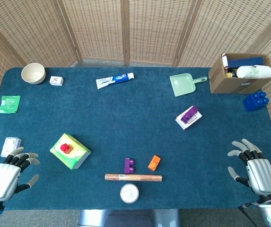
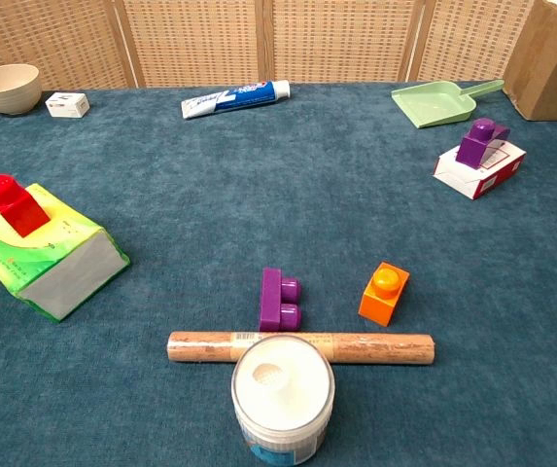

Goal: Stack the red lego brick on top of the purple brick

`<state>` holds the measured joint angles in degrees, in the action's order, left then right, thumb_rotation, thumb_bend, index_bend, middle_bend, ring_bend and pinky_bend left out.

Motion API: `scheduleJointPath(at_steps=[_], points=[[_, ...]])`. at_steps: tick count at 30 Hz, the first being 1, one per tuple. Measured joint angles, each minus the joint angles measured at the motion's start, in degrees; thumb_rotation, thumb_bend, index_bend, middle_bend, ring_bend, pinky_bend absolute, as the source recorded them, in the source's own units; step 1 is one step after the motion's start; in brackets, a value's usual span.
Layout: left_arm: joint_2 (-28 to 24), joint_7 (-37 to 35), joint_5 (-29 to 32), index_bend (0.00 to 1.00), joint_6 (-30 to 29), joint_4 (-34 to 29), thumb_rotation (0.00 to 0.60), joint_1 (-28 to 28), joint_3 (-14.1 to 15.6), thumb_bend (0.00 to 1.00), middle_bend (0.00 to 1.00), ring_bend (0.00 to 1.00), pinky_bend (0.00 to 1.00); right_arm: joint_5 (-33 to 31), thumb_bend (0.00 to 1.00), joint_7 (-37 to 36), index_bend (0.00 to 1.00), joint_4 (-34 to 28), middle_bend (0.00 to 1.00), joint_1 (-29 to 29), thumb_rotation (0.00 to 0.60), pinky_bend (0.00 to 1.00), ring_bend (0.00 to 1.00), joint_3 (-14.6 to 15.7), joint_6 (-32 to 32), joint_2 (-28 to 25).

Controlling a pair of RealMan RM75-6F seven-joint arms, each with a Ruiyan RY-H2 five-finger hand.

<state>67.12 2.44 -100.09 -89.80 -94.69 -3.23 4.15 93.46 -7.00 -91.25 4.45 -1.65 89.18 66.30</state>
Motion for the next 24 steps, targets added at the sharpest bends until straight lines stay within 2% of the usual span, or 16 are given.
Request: scheduleJointPath(at_steps=[24], points=[[-0.74,-1.21,-0.81,0.42,-1.09,0.00,0.600,0.22,0.27,0.33,0.36,0.34,0.17,0.83,0.27,-1.15,0.40,-1.39,0.24,1.40,0.600,0.19,0.12,-0.75,-0.64,-1.60]])
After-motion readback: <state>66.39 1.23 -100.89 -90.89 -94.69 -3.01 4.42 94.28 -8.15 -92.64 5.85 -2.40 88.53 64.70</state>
